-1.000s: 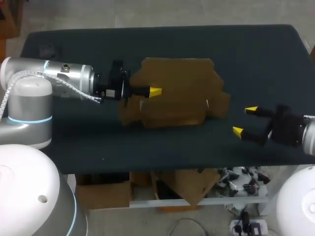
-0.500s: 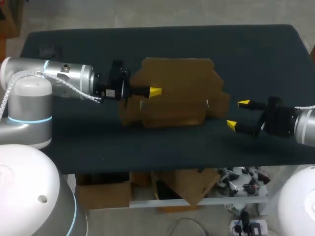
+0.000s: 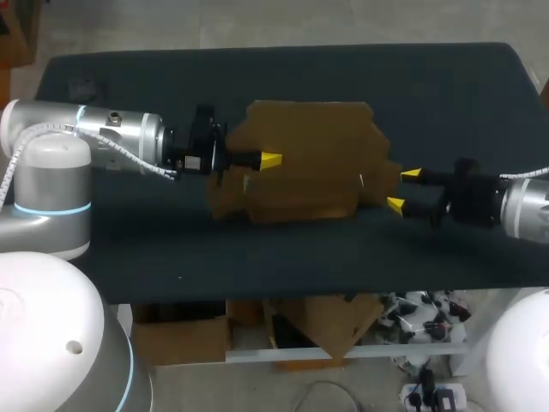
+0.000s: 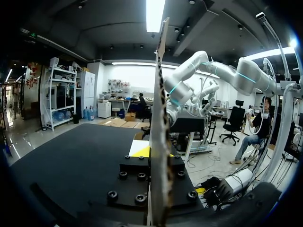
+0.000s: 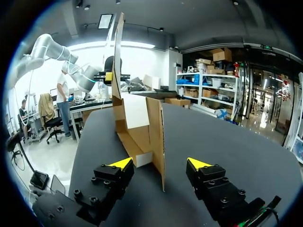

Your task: Assemble the packaging by folding the flat box into shape, placing the metal phone stand inside, and closing the box properly

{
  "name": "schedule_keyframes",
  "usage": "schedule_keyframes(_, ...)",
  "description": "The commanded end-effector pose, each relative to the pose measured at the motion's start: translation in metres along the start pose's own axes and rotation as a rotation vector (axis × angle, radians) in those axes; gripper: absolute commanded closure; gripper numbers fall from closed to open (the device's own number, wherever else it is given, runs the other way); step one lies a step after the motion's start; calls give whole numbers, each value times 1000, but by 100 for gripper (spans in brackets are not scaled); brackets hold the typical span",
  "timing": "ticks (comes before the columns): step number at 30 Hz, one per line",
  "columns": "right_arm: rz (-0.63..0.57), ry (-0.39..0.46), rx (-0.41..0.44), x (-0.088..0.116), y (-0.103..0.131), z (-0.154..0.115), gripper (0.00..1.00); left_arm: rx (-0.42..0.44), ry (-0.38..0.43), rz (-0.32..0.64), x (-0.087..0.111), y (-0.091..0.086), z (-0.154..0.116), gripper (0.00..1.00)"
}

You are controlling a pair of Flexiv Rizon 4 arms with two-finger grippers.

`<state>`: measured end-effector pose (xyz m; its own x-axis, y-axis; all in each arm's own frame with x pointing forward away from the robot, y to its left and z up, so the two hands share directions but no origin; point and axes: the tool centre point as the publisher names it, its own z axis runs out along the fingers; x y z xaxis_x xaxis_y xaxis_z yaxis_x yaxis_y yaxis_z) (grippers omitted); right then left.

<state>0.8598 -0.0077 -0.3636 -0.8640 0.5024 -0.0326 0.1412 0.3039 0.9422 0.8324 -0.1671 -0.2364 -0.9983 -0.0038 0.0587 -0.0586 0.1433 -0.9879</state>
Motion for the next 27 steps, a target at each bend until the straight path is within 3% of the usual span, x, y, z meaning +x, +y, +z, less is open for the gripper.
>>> schedule_keyframes(1,1,7,-5,-3,-1,8,46,0,2,-1,-1,4,0,100)
schedule_keyframes(4,0,13,-8,-2,0,11,53,0,2,-1,-1,4,0,100)
schedule_keyframes(19,-6,26,-18,-1,4,21,59,0,2,-1,-1,4,0,100)
schedule_keyframes(25,-9,26,-24,0,6,23,87,0,2,-1,-1,4,0,100)
schedule_keyframes(26,-9,26,-25,1,6,24,97,0,2,-1,-1,4,0,100)
schedule_keyframes(27,-9,26,-26,1,5,24,99,0,2,-1,-1,4,0,100)
